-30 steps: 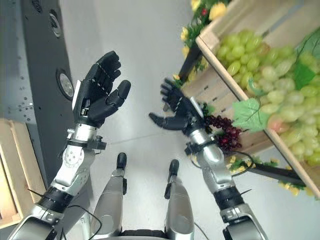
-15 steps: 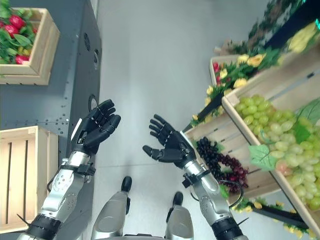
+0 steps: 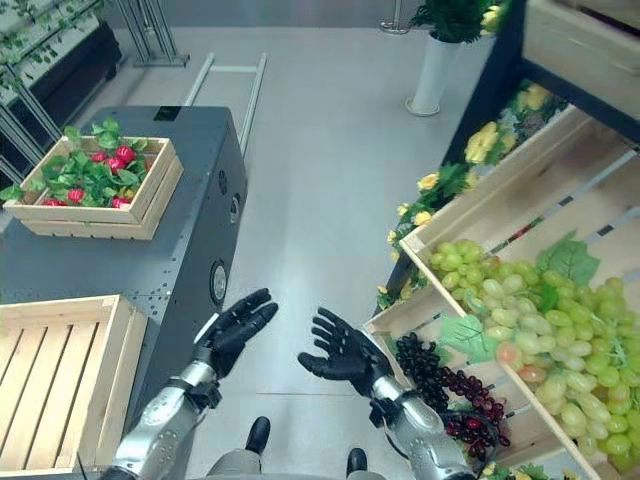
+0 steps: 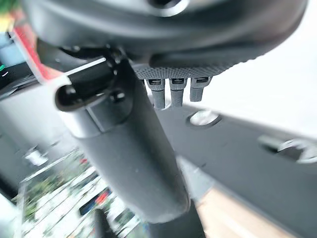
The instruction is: Pick up the fruits from the basket on one side to the basket on the other side
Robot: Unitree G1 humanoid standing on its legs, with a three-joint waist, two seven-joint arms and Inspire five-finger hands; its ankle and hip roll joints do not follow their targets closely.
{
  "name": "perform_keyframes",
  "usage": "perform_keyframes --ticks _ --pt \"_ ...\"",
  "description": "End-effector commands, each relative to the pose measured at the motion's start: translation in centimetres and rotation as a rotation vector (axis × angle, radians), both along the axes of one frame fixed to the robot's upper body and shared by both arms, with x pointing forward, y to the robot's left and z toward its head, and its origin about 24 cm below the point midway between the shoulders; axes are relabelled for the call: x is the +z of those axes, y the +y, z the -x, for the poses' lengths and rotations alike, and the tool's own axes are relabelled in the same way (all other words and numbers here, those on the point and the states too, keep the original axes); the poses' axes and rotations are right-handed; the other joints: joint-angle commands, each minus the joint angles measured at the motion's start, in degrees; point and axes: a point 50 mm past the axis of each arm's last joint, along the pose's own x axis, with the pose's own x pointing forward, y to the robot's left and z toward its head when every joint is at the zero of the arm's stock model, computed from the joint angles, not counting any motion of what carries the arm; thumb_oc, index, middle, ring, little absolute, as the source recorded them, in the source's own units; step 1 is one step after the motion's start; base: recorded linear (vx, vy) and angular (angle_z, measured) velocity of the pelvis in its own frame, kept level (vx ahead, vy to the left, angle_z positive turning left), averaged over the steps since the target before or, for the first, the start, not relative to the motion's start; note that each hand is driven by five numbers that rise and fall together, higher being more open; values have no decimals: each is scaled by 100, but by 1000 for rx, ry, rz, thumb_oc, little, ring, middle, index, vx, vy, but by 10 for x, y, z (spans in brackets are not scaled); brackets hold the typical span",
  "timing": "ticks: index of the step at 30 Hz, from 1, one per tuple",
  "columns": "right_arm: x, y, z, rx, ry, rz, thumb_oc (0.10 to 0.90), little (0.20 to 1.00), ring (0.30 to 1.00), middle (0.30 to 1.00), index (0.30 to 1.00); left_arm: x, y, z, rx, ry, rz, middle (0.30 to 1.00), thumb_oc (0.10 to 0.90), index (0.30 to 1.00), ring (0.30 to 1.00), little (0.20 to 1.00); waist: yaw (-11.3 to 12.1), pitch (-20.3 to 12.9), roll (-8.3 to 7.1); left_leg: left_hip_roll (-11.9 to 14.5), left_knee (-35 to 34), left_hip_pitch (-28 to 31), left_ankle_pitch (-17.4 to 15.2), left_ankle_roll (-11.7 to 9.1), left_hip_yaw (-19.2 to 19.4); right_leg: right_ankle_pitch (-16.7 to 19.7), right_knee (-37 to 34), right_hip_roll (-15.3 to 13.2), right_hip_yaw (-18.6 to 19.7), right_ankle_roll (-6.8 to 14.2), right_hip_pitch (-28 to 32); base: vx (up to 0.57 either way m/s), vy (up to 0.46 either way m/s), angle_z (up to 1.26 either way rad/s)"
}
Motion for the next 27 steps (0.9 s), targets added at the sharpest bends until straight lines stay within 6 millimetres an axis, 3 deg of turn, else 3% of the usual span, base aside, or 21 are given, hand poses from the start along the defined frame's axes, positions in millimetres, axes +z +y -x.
perform_keyframes --ticks 1,6,8,13,16,20,27 --pt "50 22 -41 -2 -286 -75 800 900 900 900 900 47 15 -37 32 -261 62 900 800 900 900 900 173 -70 -445 -414 -160 -371 277 217 314 304 121 35 -121 -509 -230 -148 -134 24" --pt "53 13 -44 -117 -304 -52 800 900 900 900 900 48 2 -35 -24 -259 95 900 800 900 900 900 70 -137 -557 -691 1036 -440 -363 349 640 332 125 -161 -257 -579 -305 -119 -16 26" --pt "51 10 -42 -156 -290 -69 800 900 900 900 900 48 -1 -35 -42 -261 96 900 800 900 900 900 -32 -209 -525 -668 921 -292 -415 380 783 336 141 -140 -280 -573 -330 -36 106 78" --pt "52 11 -41 -185 -337 -54 800 900 900 900 900 48 -11 -42 -110 -255 95 900 800 900 900 900 -249 -500 -277 -349 -313 272 -78 259 1085 362 11 -225 -492 -408 -306 -31 221 66" --pt "51 13 -43 -184 -319 -61 800 900 900 900 900 48 -12 -42 -116 -238 92 900 800 900 900 900 -192 -544 -261 -441 -313 305 -173 285 1020 392 11 -339 -506 -310 -302 -23 219 31" --pt "48 20 -38 -159 -302 -121 800 900 900 900 900 42 -6 -35 -136 -207 59 900 800 900 900 900 -157 -553 -247 -542 -313 505 -341 410 1216 530 20 -597 -581 -111 -259 -38 196 -2" --pt "39 25 -36 -182 -249 -139 800 900 900 900 900 34 -4 -32 -140 -158 30 900 800 900 900 900 -175 -643 -242 -630 -313 682 -523 563 1324 590 11 -693 -488 -8 -232 -27 70 -2"
